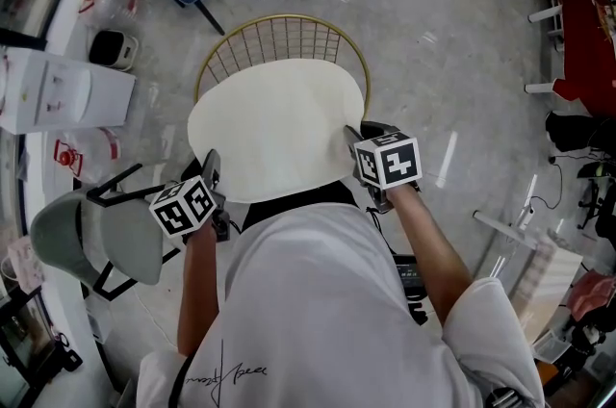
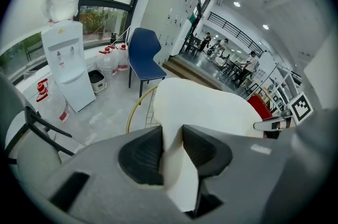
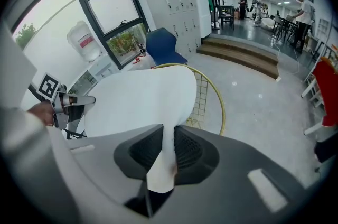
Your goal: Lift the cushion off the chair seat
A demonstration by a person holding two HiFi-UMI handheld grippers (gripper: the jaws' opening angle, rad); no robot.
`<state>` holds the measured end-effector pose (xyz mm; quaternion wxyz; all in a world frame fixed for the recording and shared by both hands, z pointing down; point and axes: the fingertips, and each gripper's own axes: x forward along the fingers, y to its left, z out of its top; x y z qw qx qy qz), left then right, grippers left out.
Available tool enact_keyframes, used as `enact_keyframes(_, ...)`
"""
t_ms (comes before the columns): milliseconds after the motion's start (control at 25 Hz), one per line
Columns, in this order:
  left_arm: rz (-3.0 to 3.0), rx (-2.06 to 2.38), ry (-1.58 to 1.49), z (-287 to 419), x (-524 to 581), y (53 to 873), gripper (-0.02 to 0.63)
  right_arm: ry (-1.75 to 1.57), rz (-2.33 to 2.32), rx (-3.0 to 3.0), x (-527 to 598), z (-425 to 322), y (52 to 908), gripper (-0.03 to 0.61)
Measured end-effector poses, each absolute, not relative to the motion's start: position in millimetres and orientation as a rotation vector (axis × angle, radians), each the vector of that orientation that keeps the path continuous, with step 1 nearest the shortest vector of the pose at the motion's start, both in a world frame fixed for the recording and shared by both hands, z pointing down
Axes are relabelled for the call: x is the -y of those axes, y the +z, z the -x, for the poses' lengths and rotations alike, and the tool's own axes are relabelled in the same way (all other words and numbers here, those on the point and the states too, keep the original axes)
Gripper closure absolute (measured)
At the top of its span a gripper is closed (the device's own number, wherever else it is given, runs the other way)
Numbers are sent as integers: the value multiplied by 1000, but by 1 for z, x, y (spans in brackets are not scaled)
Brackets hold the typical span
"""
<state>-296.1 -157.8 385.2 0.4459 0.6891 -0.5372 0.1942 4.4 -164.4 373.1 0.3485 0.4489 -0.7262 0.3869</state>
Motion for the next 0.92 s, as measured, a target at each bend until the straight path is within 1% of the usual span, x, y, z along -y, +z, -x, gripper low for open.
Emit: enact_keyframes(920,-1699,1344,476,291,156,381,505,1017,-1138,1897,165,-9,376,518)
